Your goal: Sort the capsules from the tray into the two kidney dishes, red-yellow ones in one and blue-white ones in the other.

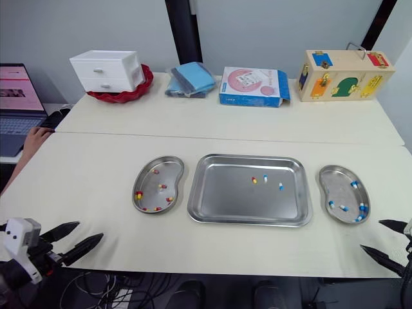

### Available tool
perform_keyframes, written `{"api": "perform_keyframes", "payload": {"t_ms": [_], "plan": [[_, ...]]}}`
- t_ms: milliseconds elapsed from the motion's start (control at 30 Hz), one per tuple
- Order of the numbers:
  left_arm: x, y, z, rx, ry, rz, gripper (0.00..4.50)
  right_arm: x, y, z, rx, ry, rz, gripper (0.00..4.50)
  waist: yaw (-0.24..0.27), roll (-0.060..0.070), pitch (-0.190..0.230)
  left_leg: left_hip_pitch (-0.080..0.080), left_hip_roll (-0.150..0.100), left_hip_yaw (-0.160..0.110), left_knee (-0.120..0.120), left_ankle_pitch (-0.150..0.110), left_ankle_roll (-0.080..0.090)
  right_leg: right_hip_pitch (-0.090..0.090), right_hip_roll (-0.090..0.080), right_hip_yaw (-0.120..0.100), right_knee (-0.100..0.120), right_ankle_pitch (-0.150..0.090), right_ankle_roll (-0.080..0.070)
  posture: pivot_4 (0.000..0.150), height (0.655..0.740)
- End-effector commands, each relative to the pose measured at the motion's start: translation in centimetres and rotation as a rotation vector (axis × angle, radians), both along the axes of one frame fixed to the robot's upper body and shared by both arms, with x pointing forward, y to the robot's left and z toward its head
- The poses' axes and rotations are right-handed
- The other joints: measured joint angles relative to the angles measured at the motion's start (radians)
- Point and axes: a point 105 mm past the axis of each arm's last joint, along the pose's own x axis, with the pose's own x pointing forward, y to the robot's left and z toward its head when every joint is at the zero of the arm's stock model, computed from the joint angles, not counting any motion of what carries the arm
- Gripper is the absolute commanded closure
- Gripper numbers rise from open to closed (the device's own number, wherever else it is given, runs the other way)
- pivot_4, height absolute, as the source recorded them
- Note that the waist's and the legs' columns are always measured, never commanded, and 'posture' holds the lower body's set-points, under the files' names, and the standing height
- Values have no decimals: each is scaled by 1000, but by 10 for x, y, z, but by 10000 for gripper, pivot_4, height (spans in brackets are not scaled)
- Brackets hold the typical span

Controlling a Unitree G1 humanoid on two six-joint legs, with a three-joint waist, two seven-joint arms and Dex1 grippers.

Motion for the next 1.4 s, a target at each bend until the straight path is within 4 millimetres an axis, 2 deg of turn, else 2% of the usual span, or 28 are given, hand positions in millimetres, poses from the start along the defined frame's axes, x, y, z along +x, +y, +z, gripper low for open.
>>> {"api": "perform_keyframes", "payload": {"t_ms": [33,133,233,367,433,533,667,733,867,967,1133,1200,1267,1400], "plan": [[6,-20,7,9,-36,-83,689,-7,8,8,-21,-39,11,0,2,0,0,0,0,0,0,0,0,0,0,0,0,0,0,1500,7337],[7,-31,7,2,-37,-129,689,-11,32,7,13,-54,65,0,2,0,0,0,0,0,0,0,0,0,0,0,0,0,0,1500,7337],[7,-39,4,-10,-35,-149,689,-8,70,9,79,-101,145,0,-1,1,-1,0,0,0,0,0,0,0,0,0,0,0,0,1500,7337],[5,-44,1,-27,-29,-153,689,5,116,15,181,-193,204,0,-3,0,-1,0,1,0,0,0,0,0,0,0,0,0,0,1500,7337],[2,-45,-1,-31,-26,-154,689,14,132,17,221,-232,211,0,-2,0,-1,0,1,0,0,0,0,0,0,0,0,0,0,1500,7337],[0,-48,0,-33,-37,-171,689,21,146,14,255,-252,211,0,0,0,-1,0,1,0,0,0,0,0,0,0,0,0,0,1500,7337],[3,-60,9,-30,-76,-213,689,27,153,12,277,-274,197,0,8,-1,-1,-1,1,-1,0,0,0,0,0,-1,0,0,0,1500,7337],[15,-79,23,-42,-131,-270,689,27,157,10,285,-275,195,0,10,-1,-1,0,1,-1,0,0,0,0,0,-1,0,0,0,1500,7337],[38,-133,44,-88,-203,-433,689,26,161,3,299,-270,184,0,18,-1,-2,0,1,-2,1,0,0,1,0,-2,1,0,0,1500,7337],[59,-172,43,-55,-191,-533,689,25,162,-3,307,-270,171,0,11,0,-2,0,0,-1,1,0,0,1,0,-1,0,0,0,1500,7337],[101,-222,48,-22,-207,-603,689,22,160,-12,309,-279,148,0,4,0,-2,0,0,-2,1,0,0,0,1,-1,1,1,0,1500,7337],[116,-239,49,-19,-206,-612,689,21,162,-14,312,-285,140,0,3,0,-2,-1,0,-3,1,0,0,0,1,-2,1,1,1,1500,7337],[123,-252,49,-14,-201,-638,689,21,164,-14,316,-292,135,0,-4,0,-2,-1,0,-2,1,0,0,0,1,-1,1,1,1,1500,7337],[137,-283,41,7,-191,-687,9392,21,169,-16,326,-299,126,0,-1,0,-2,-1,0,-2,1,0,0,0,1,-1,1,1,1,1500,7337]]}}
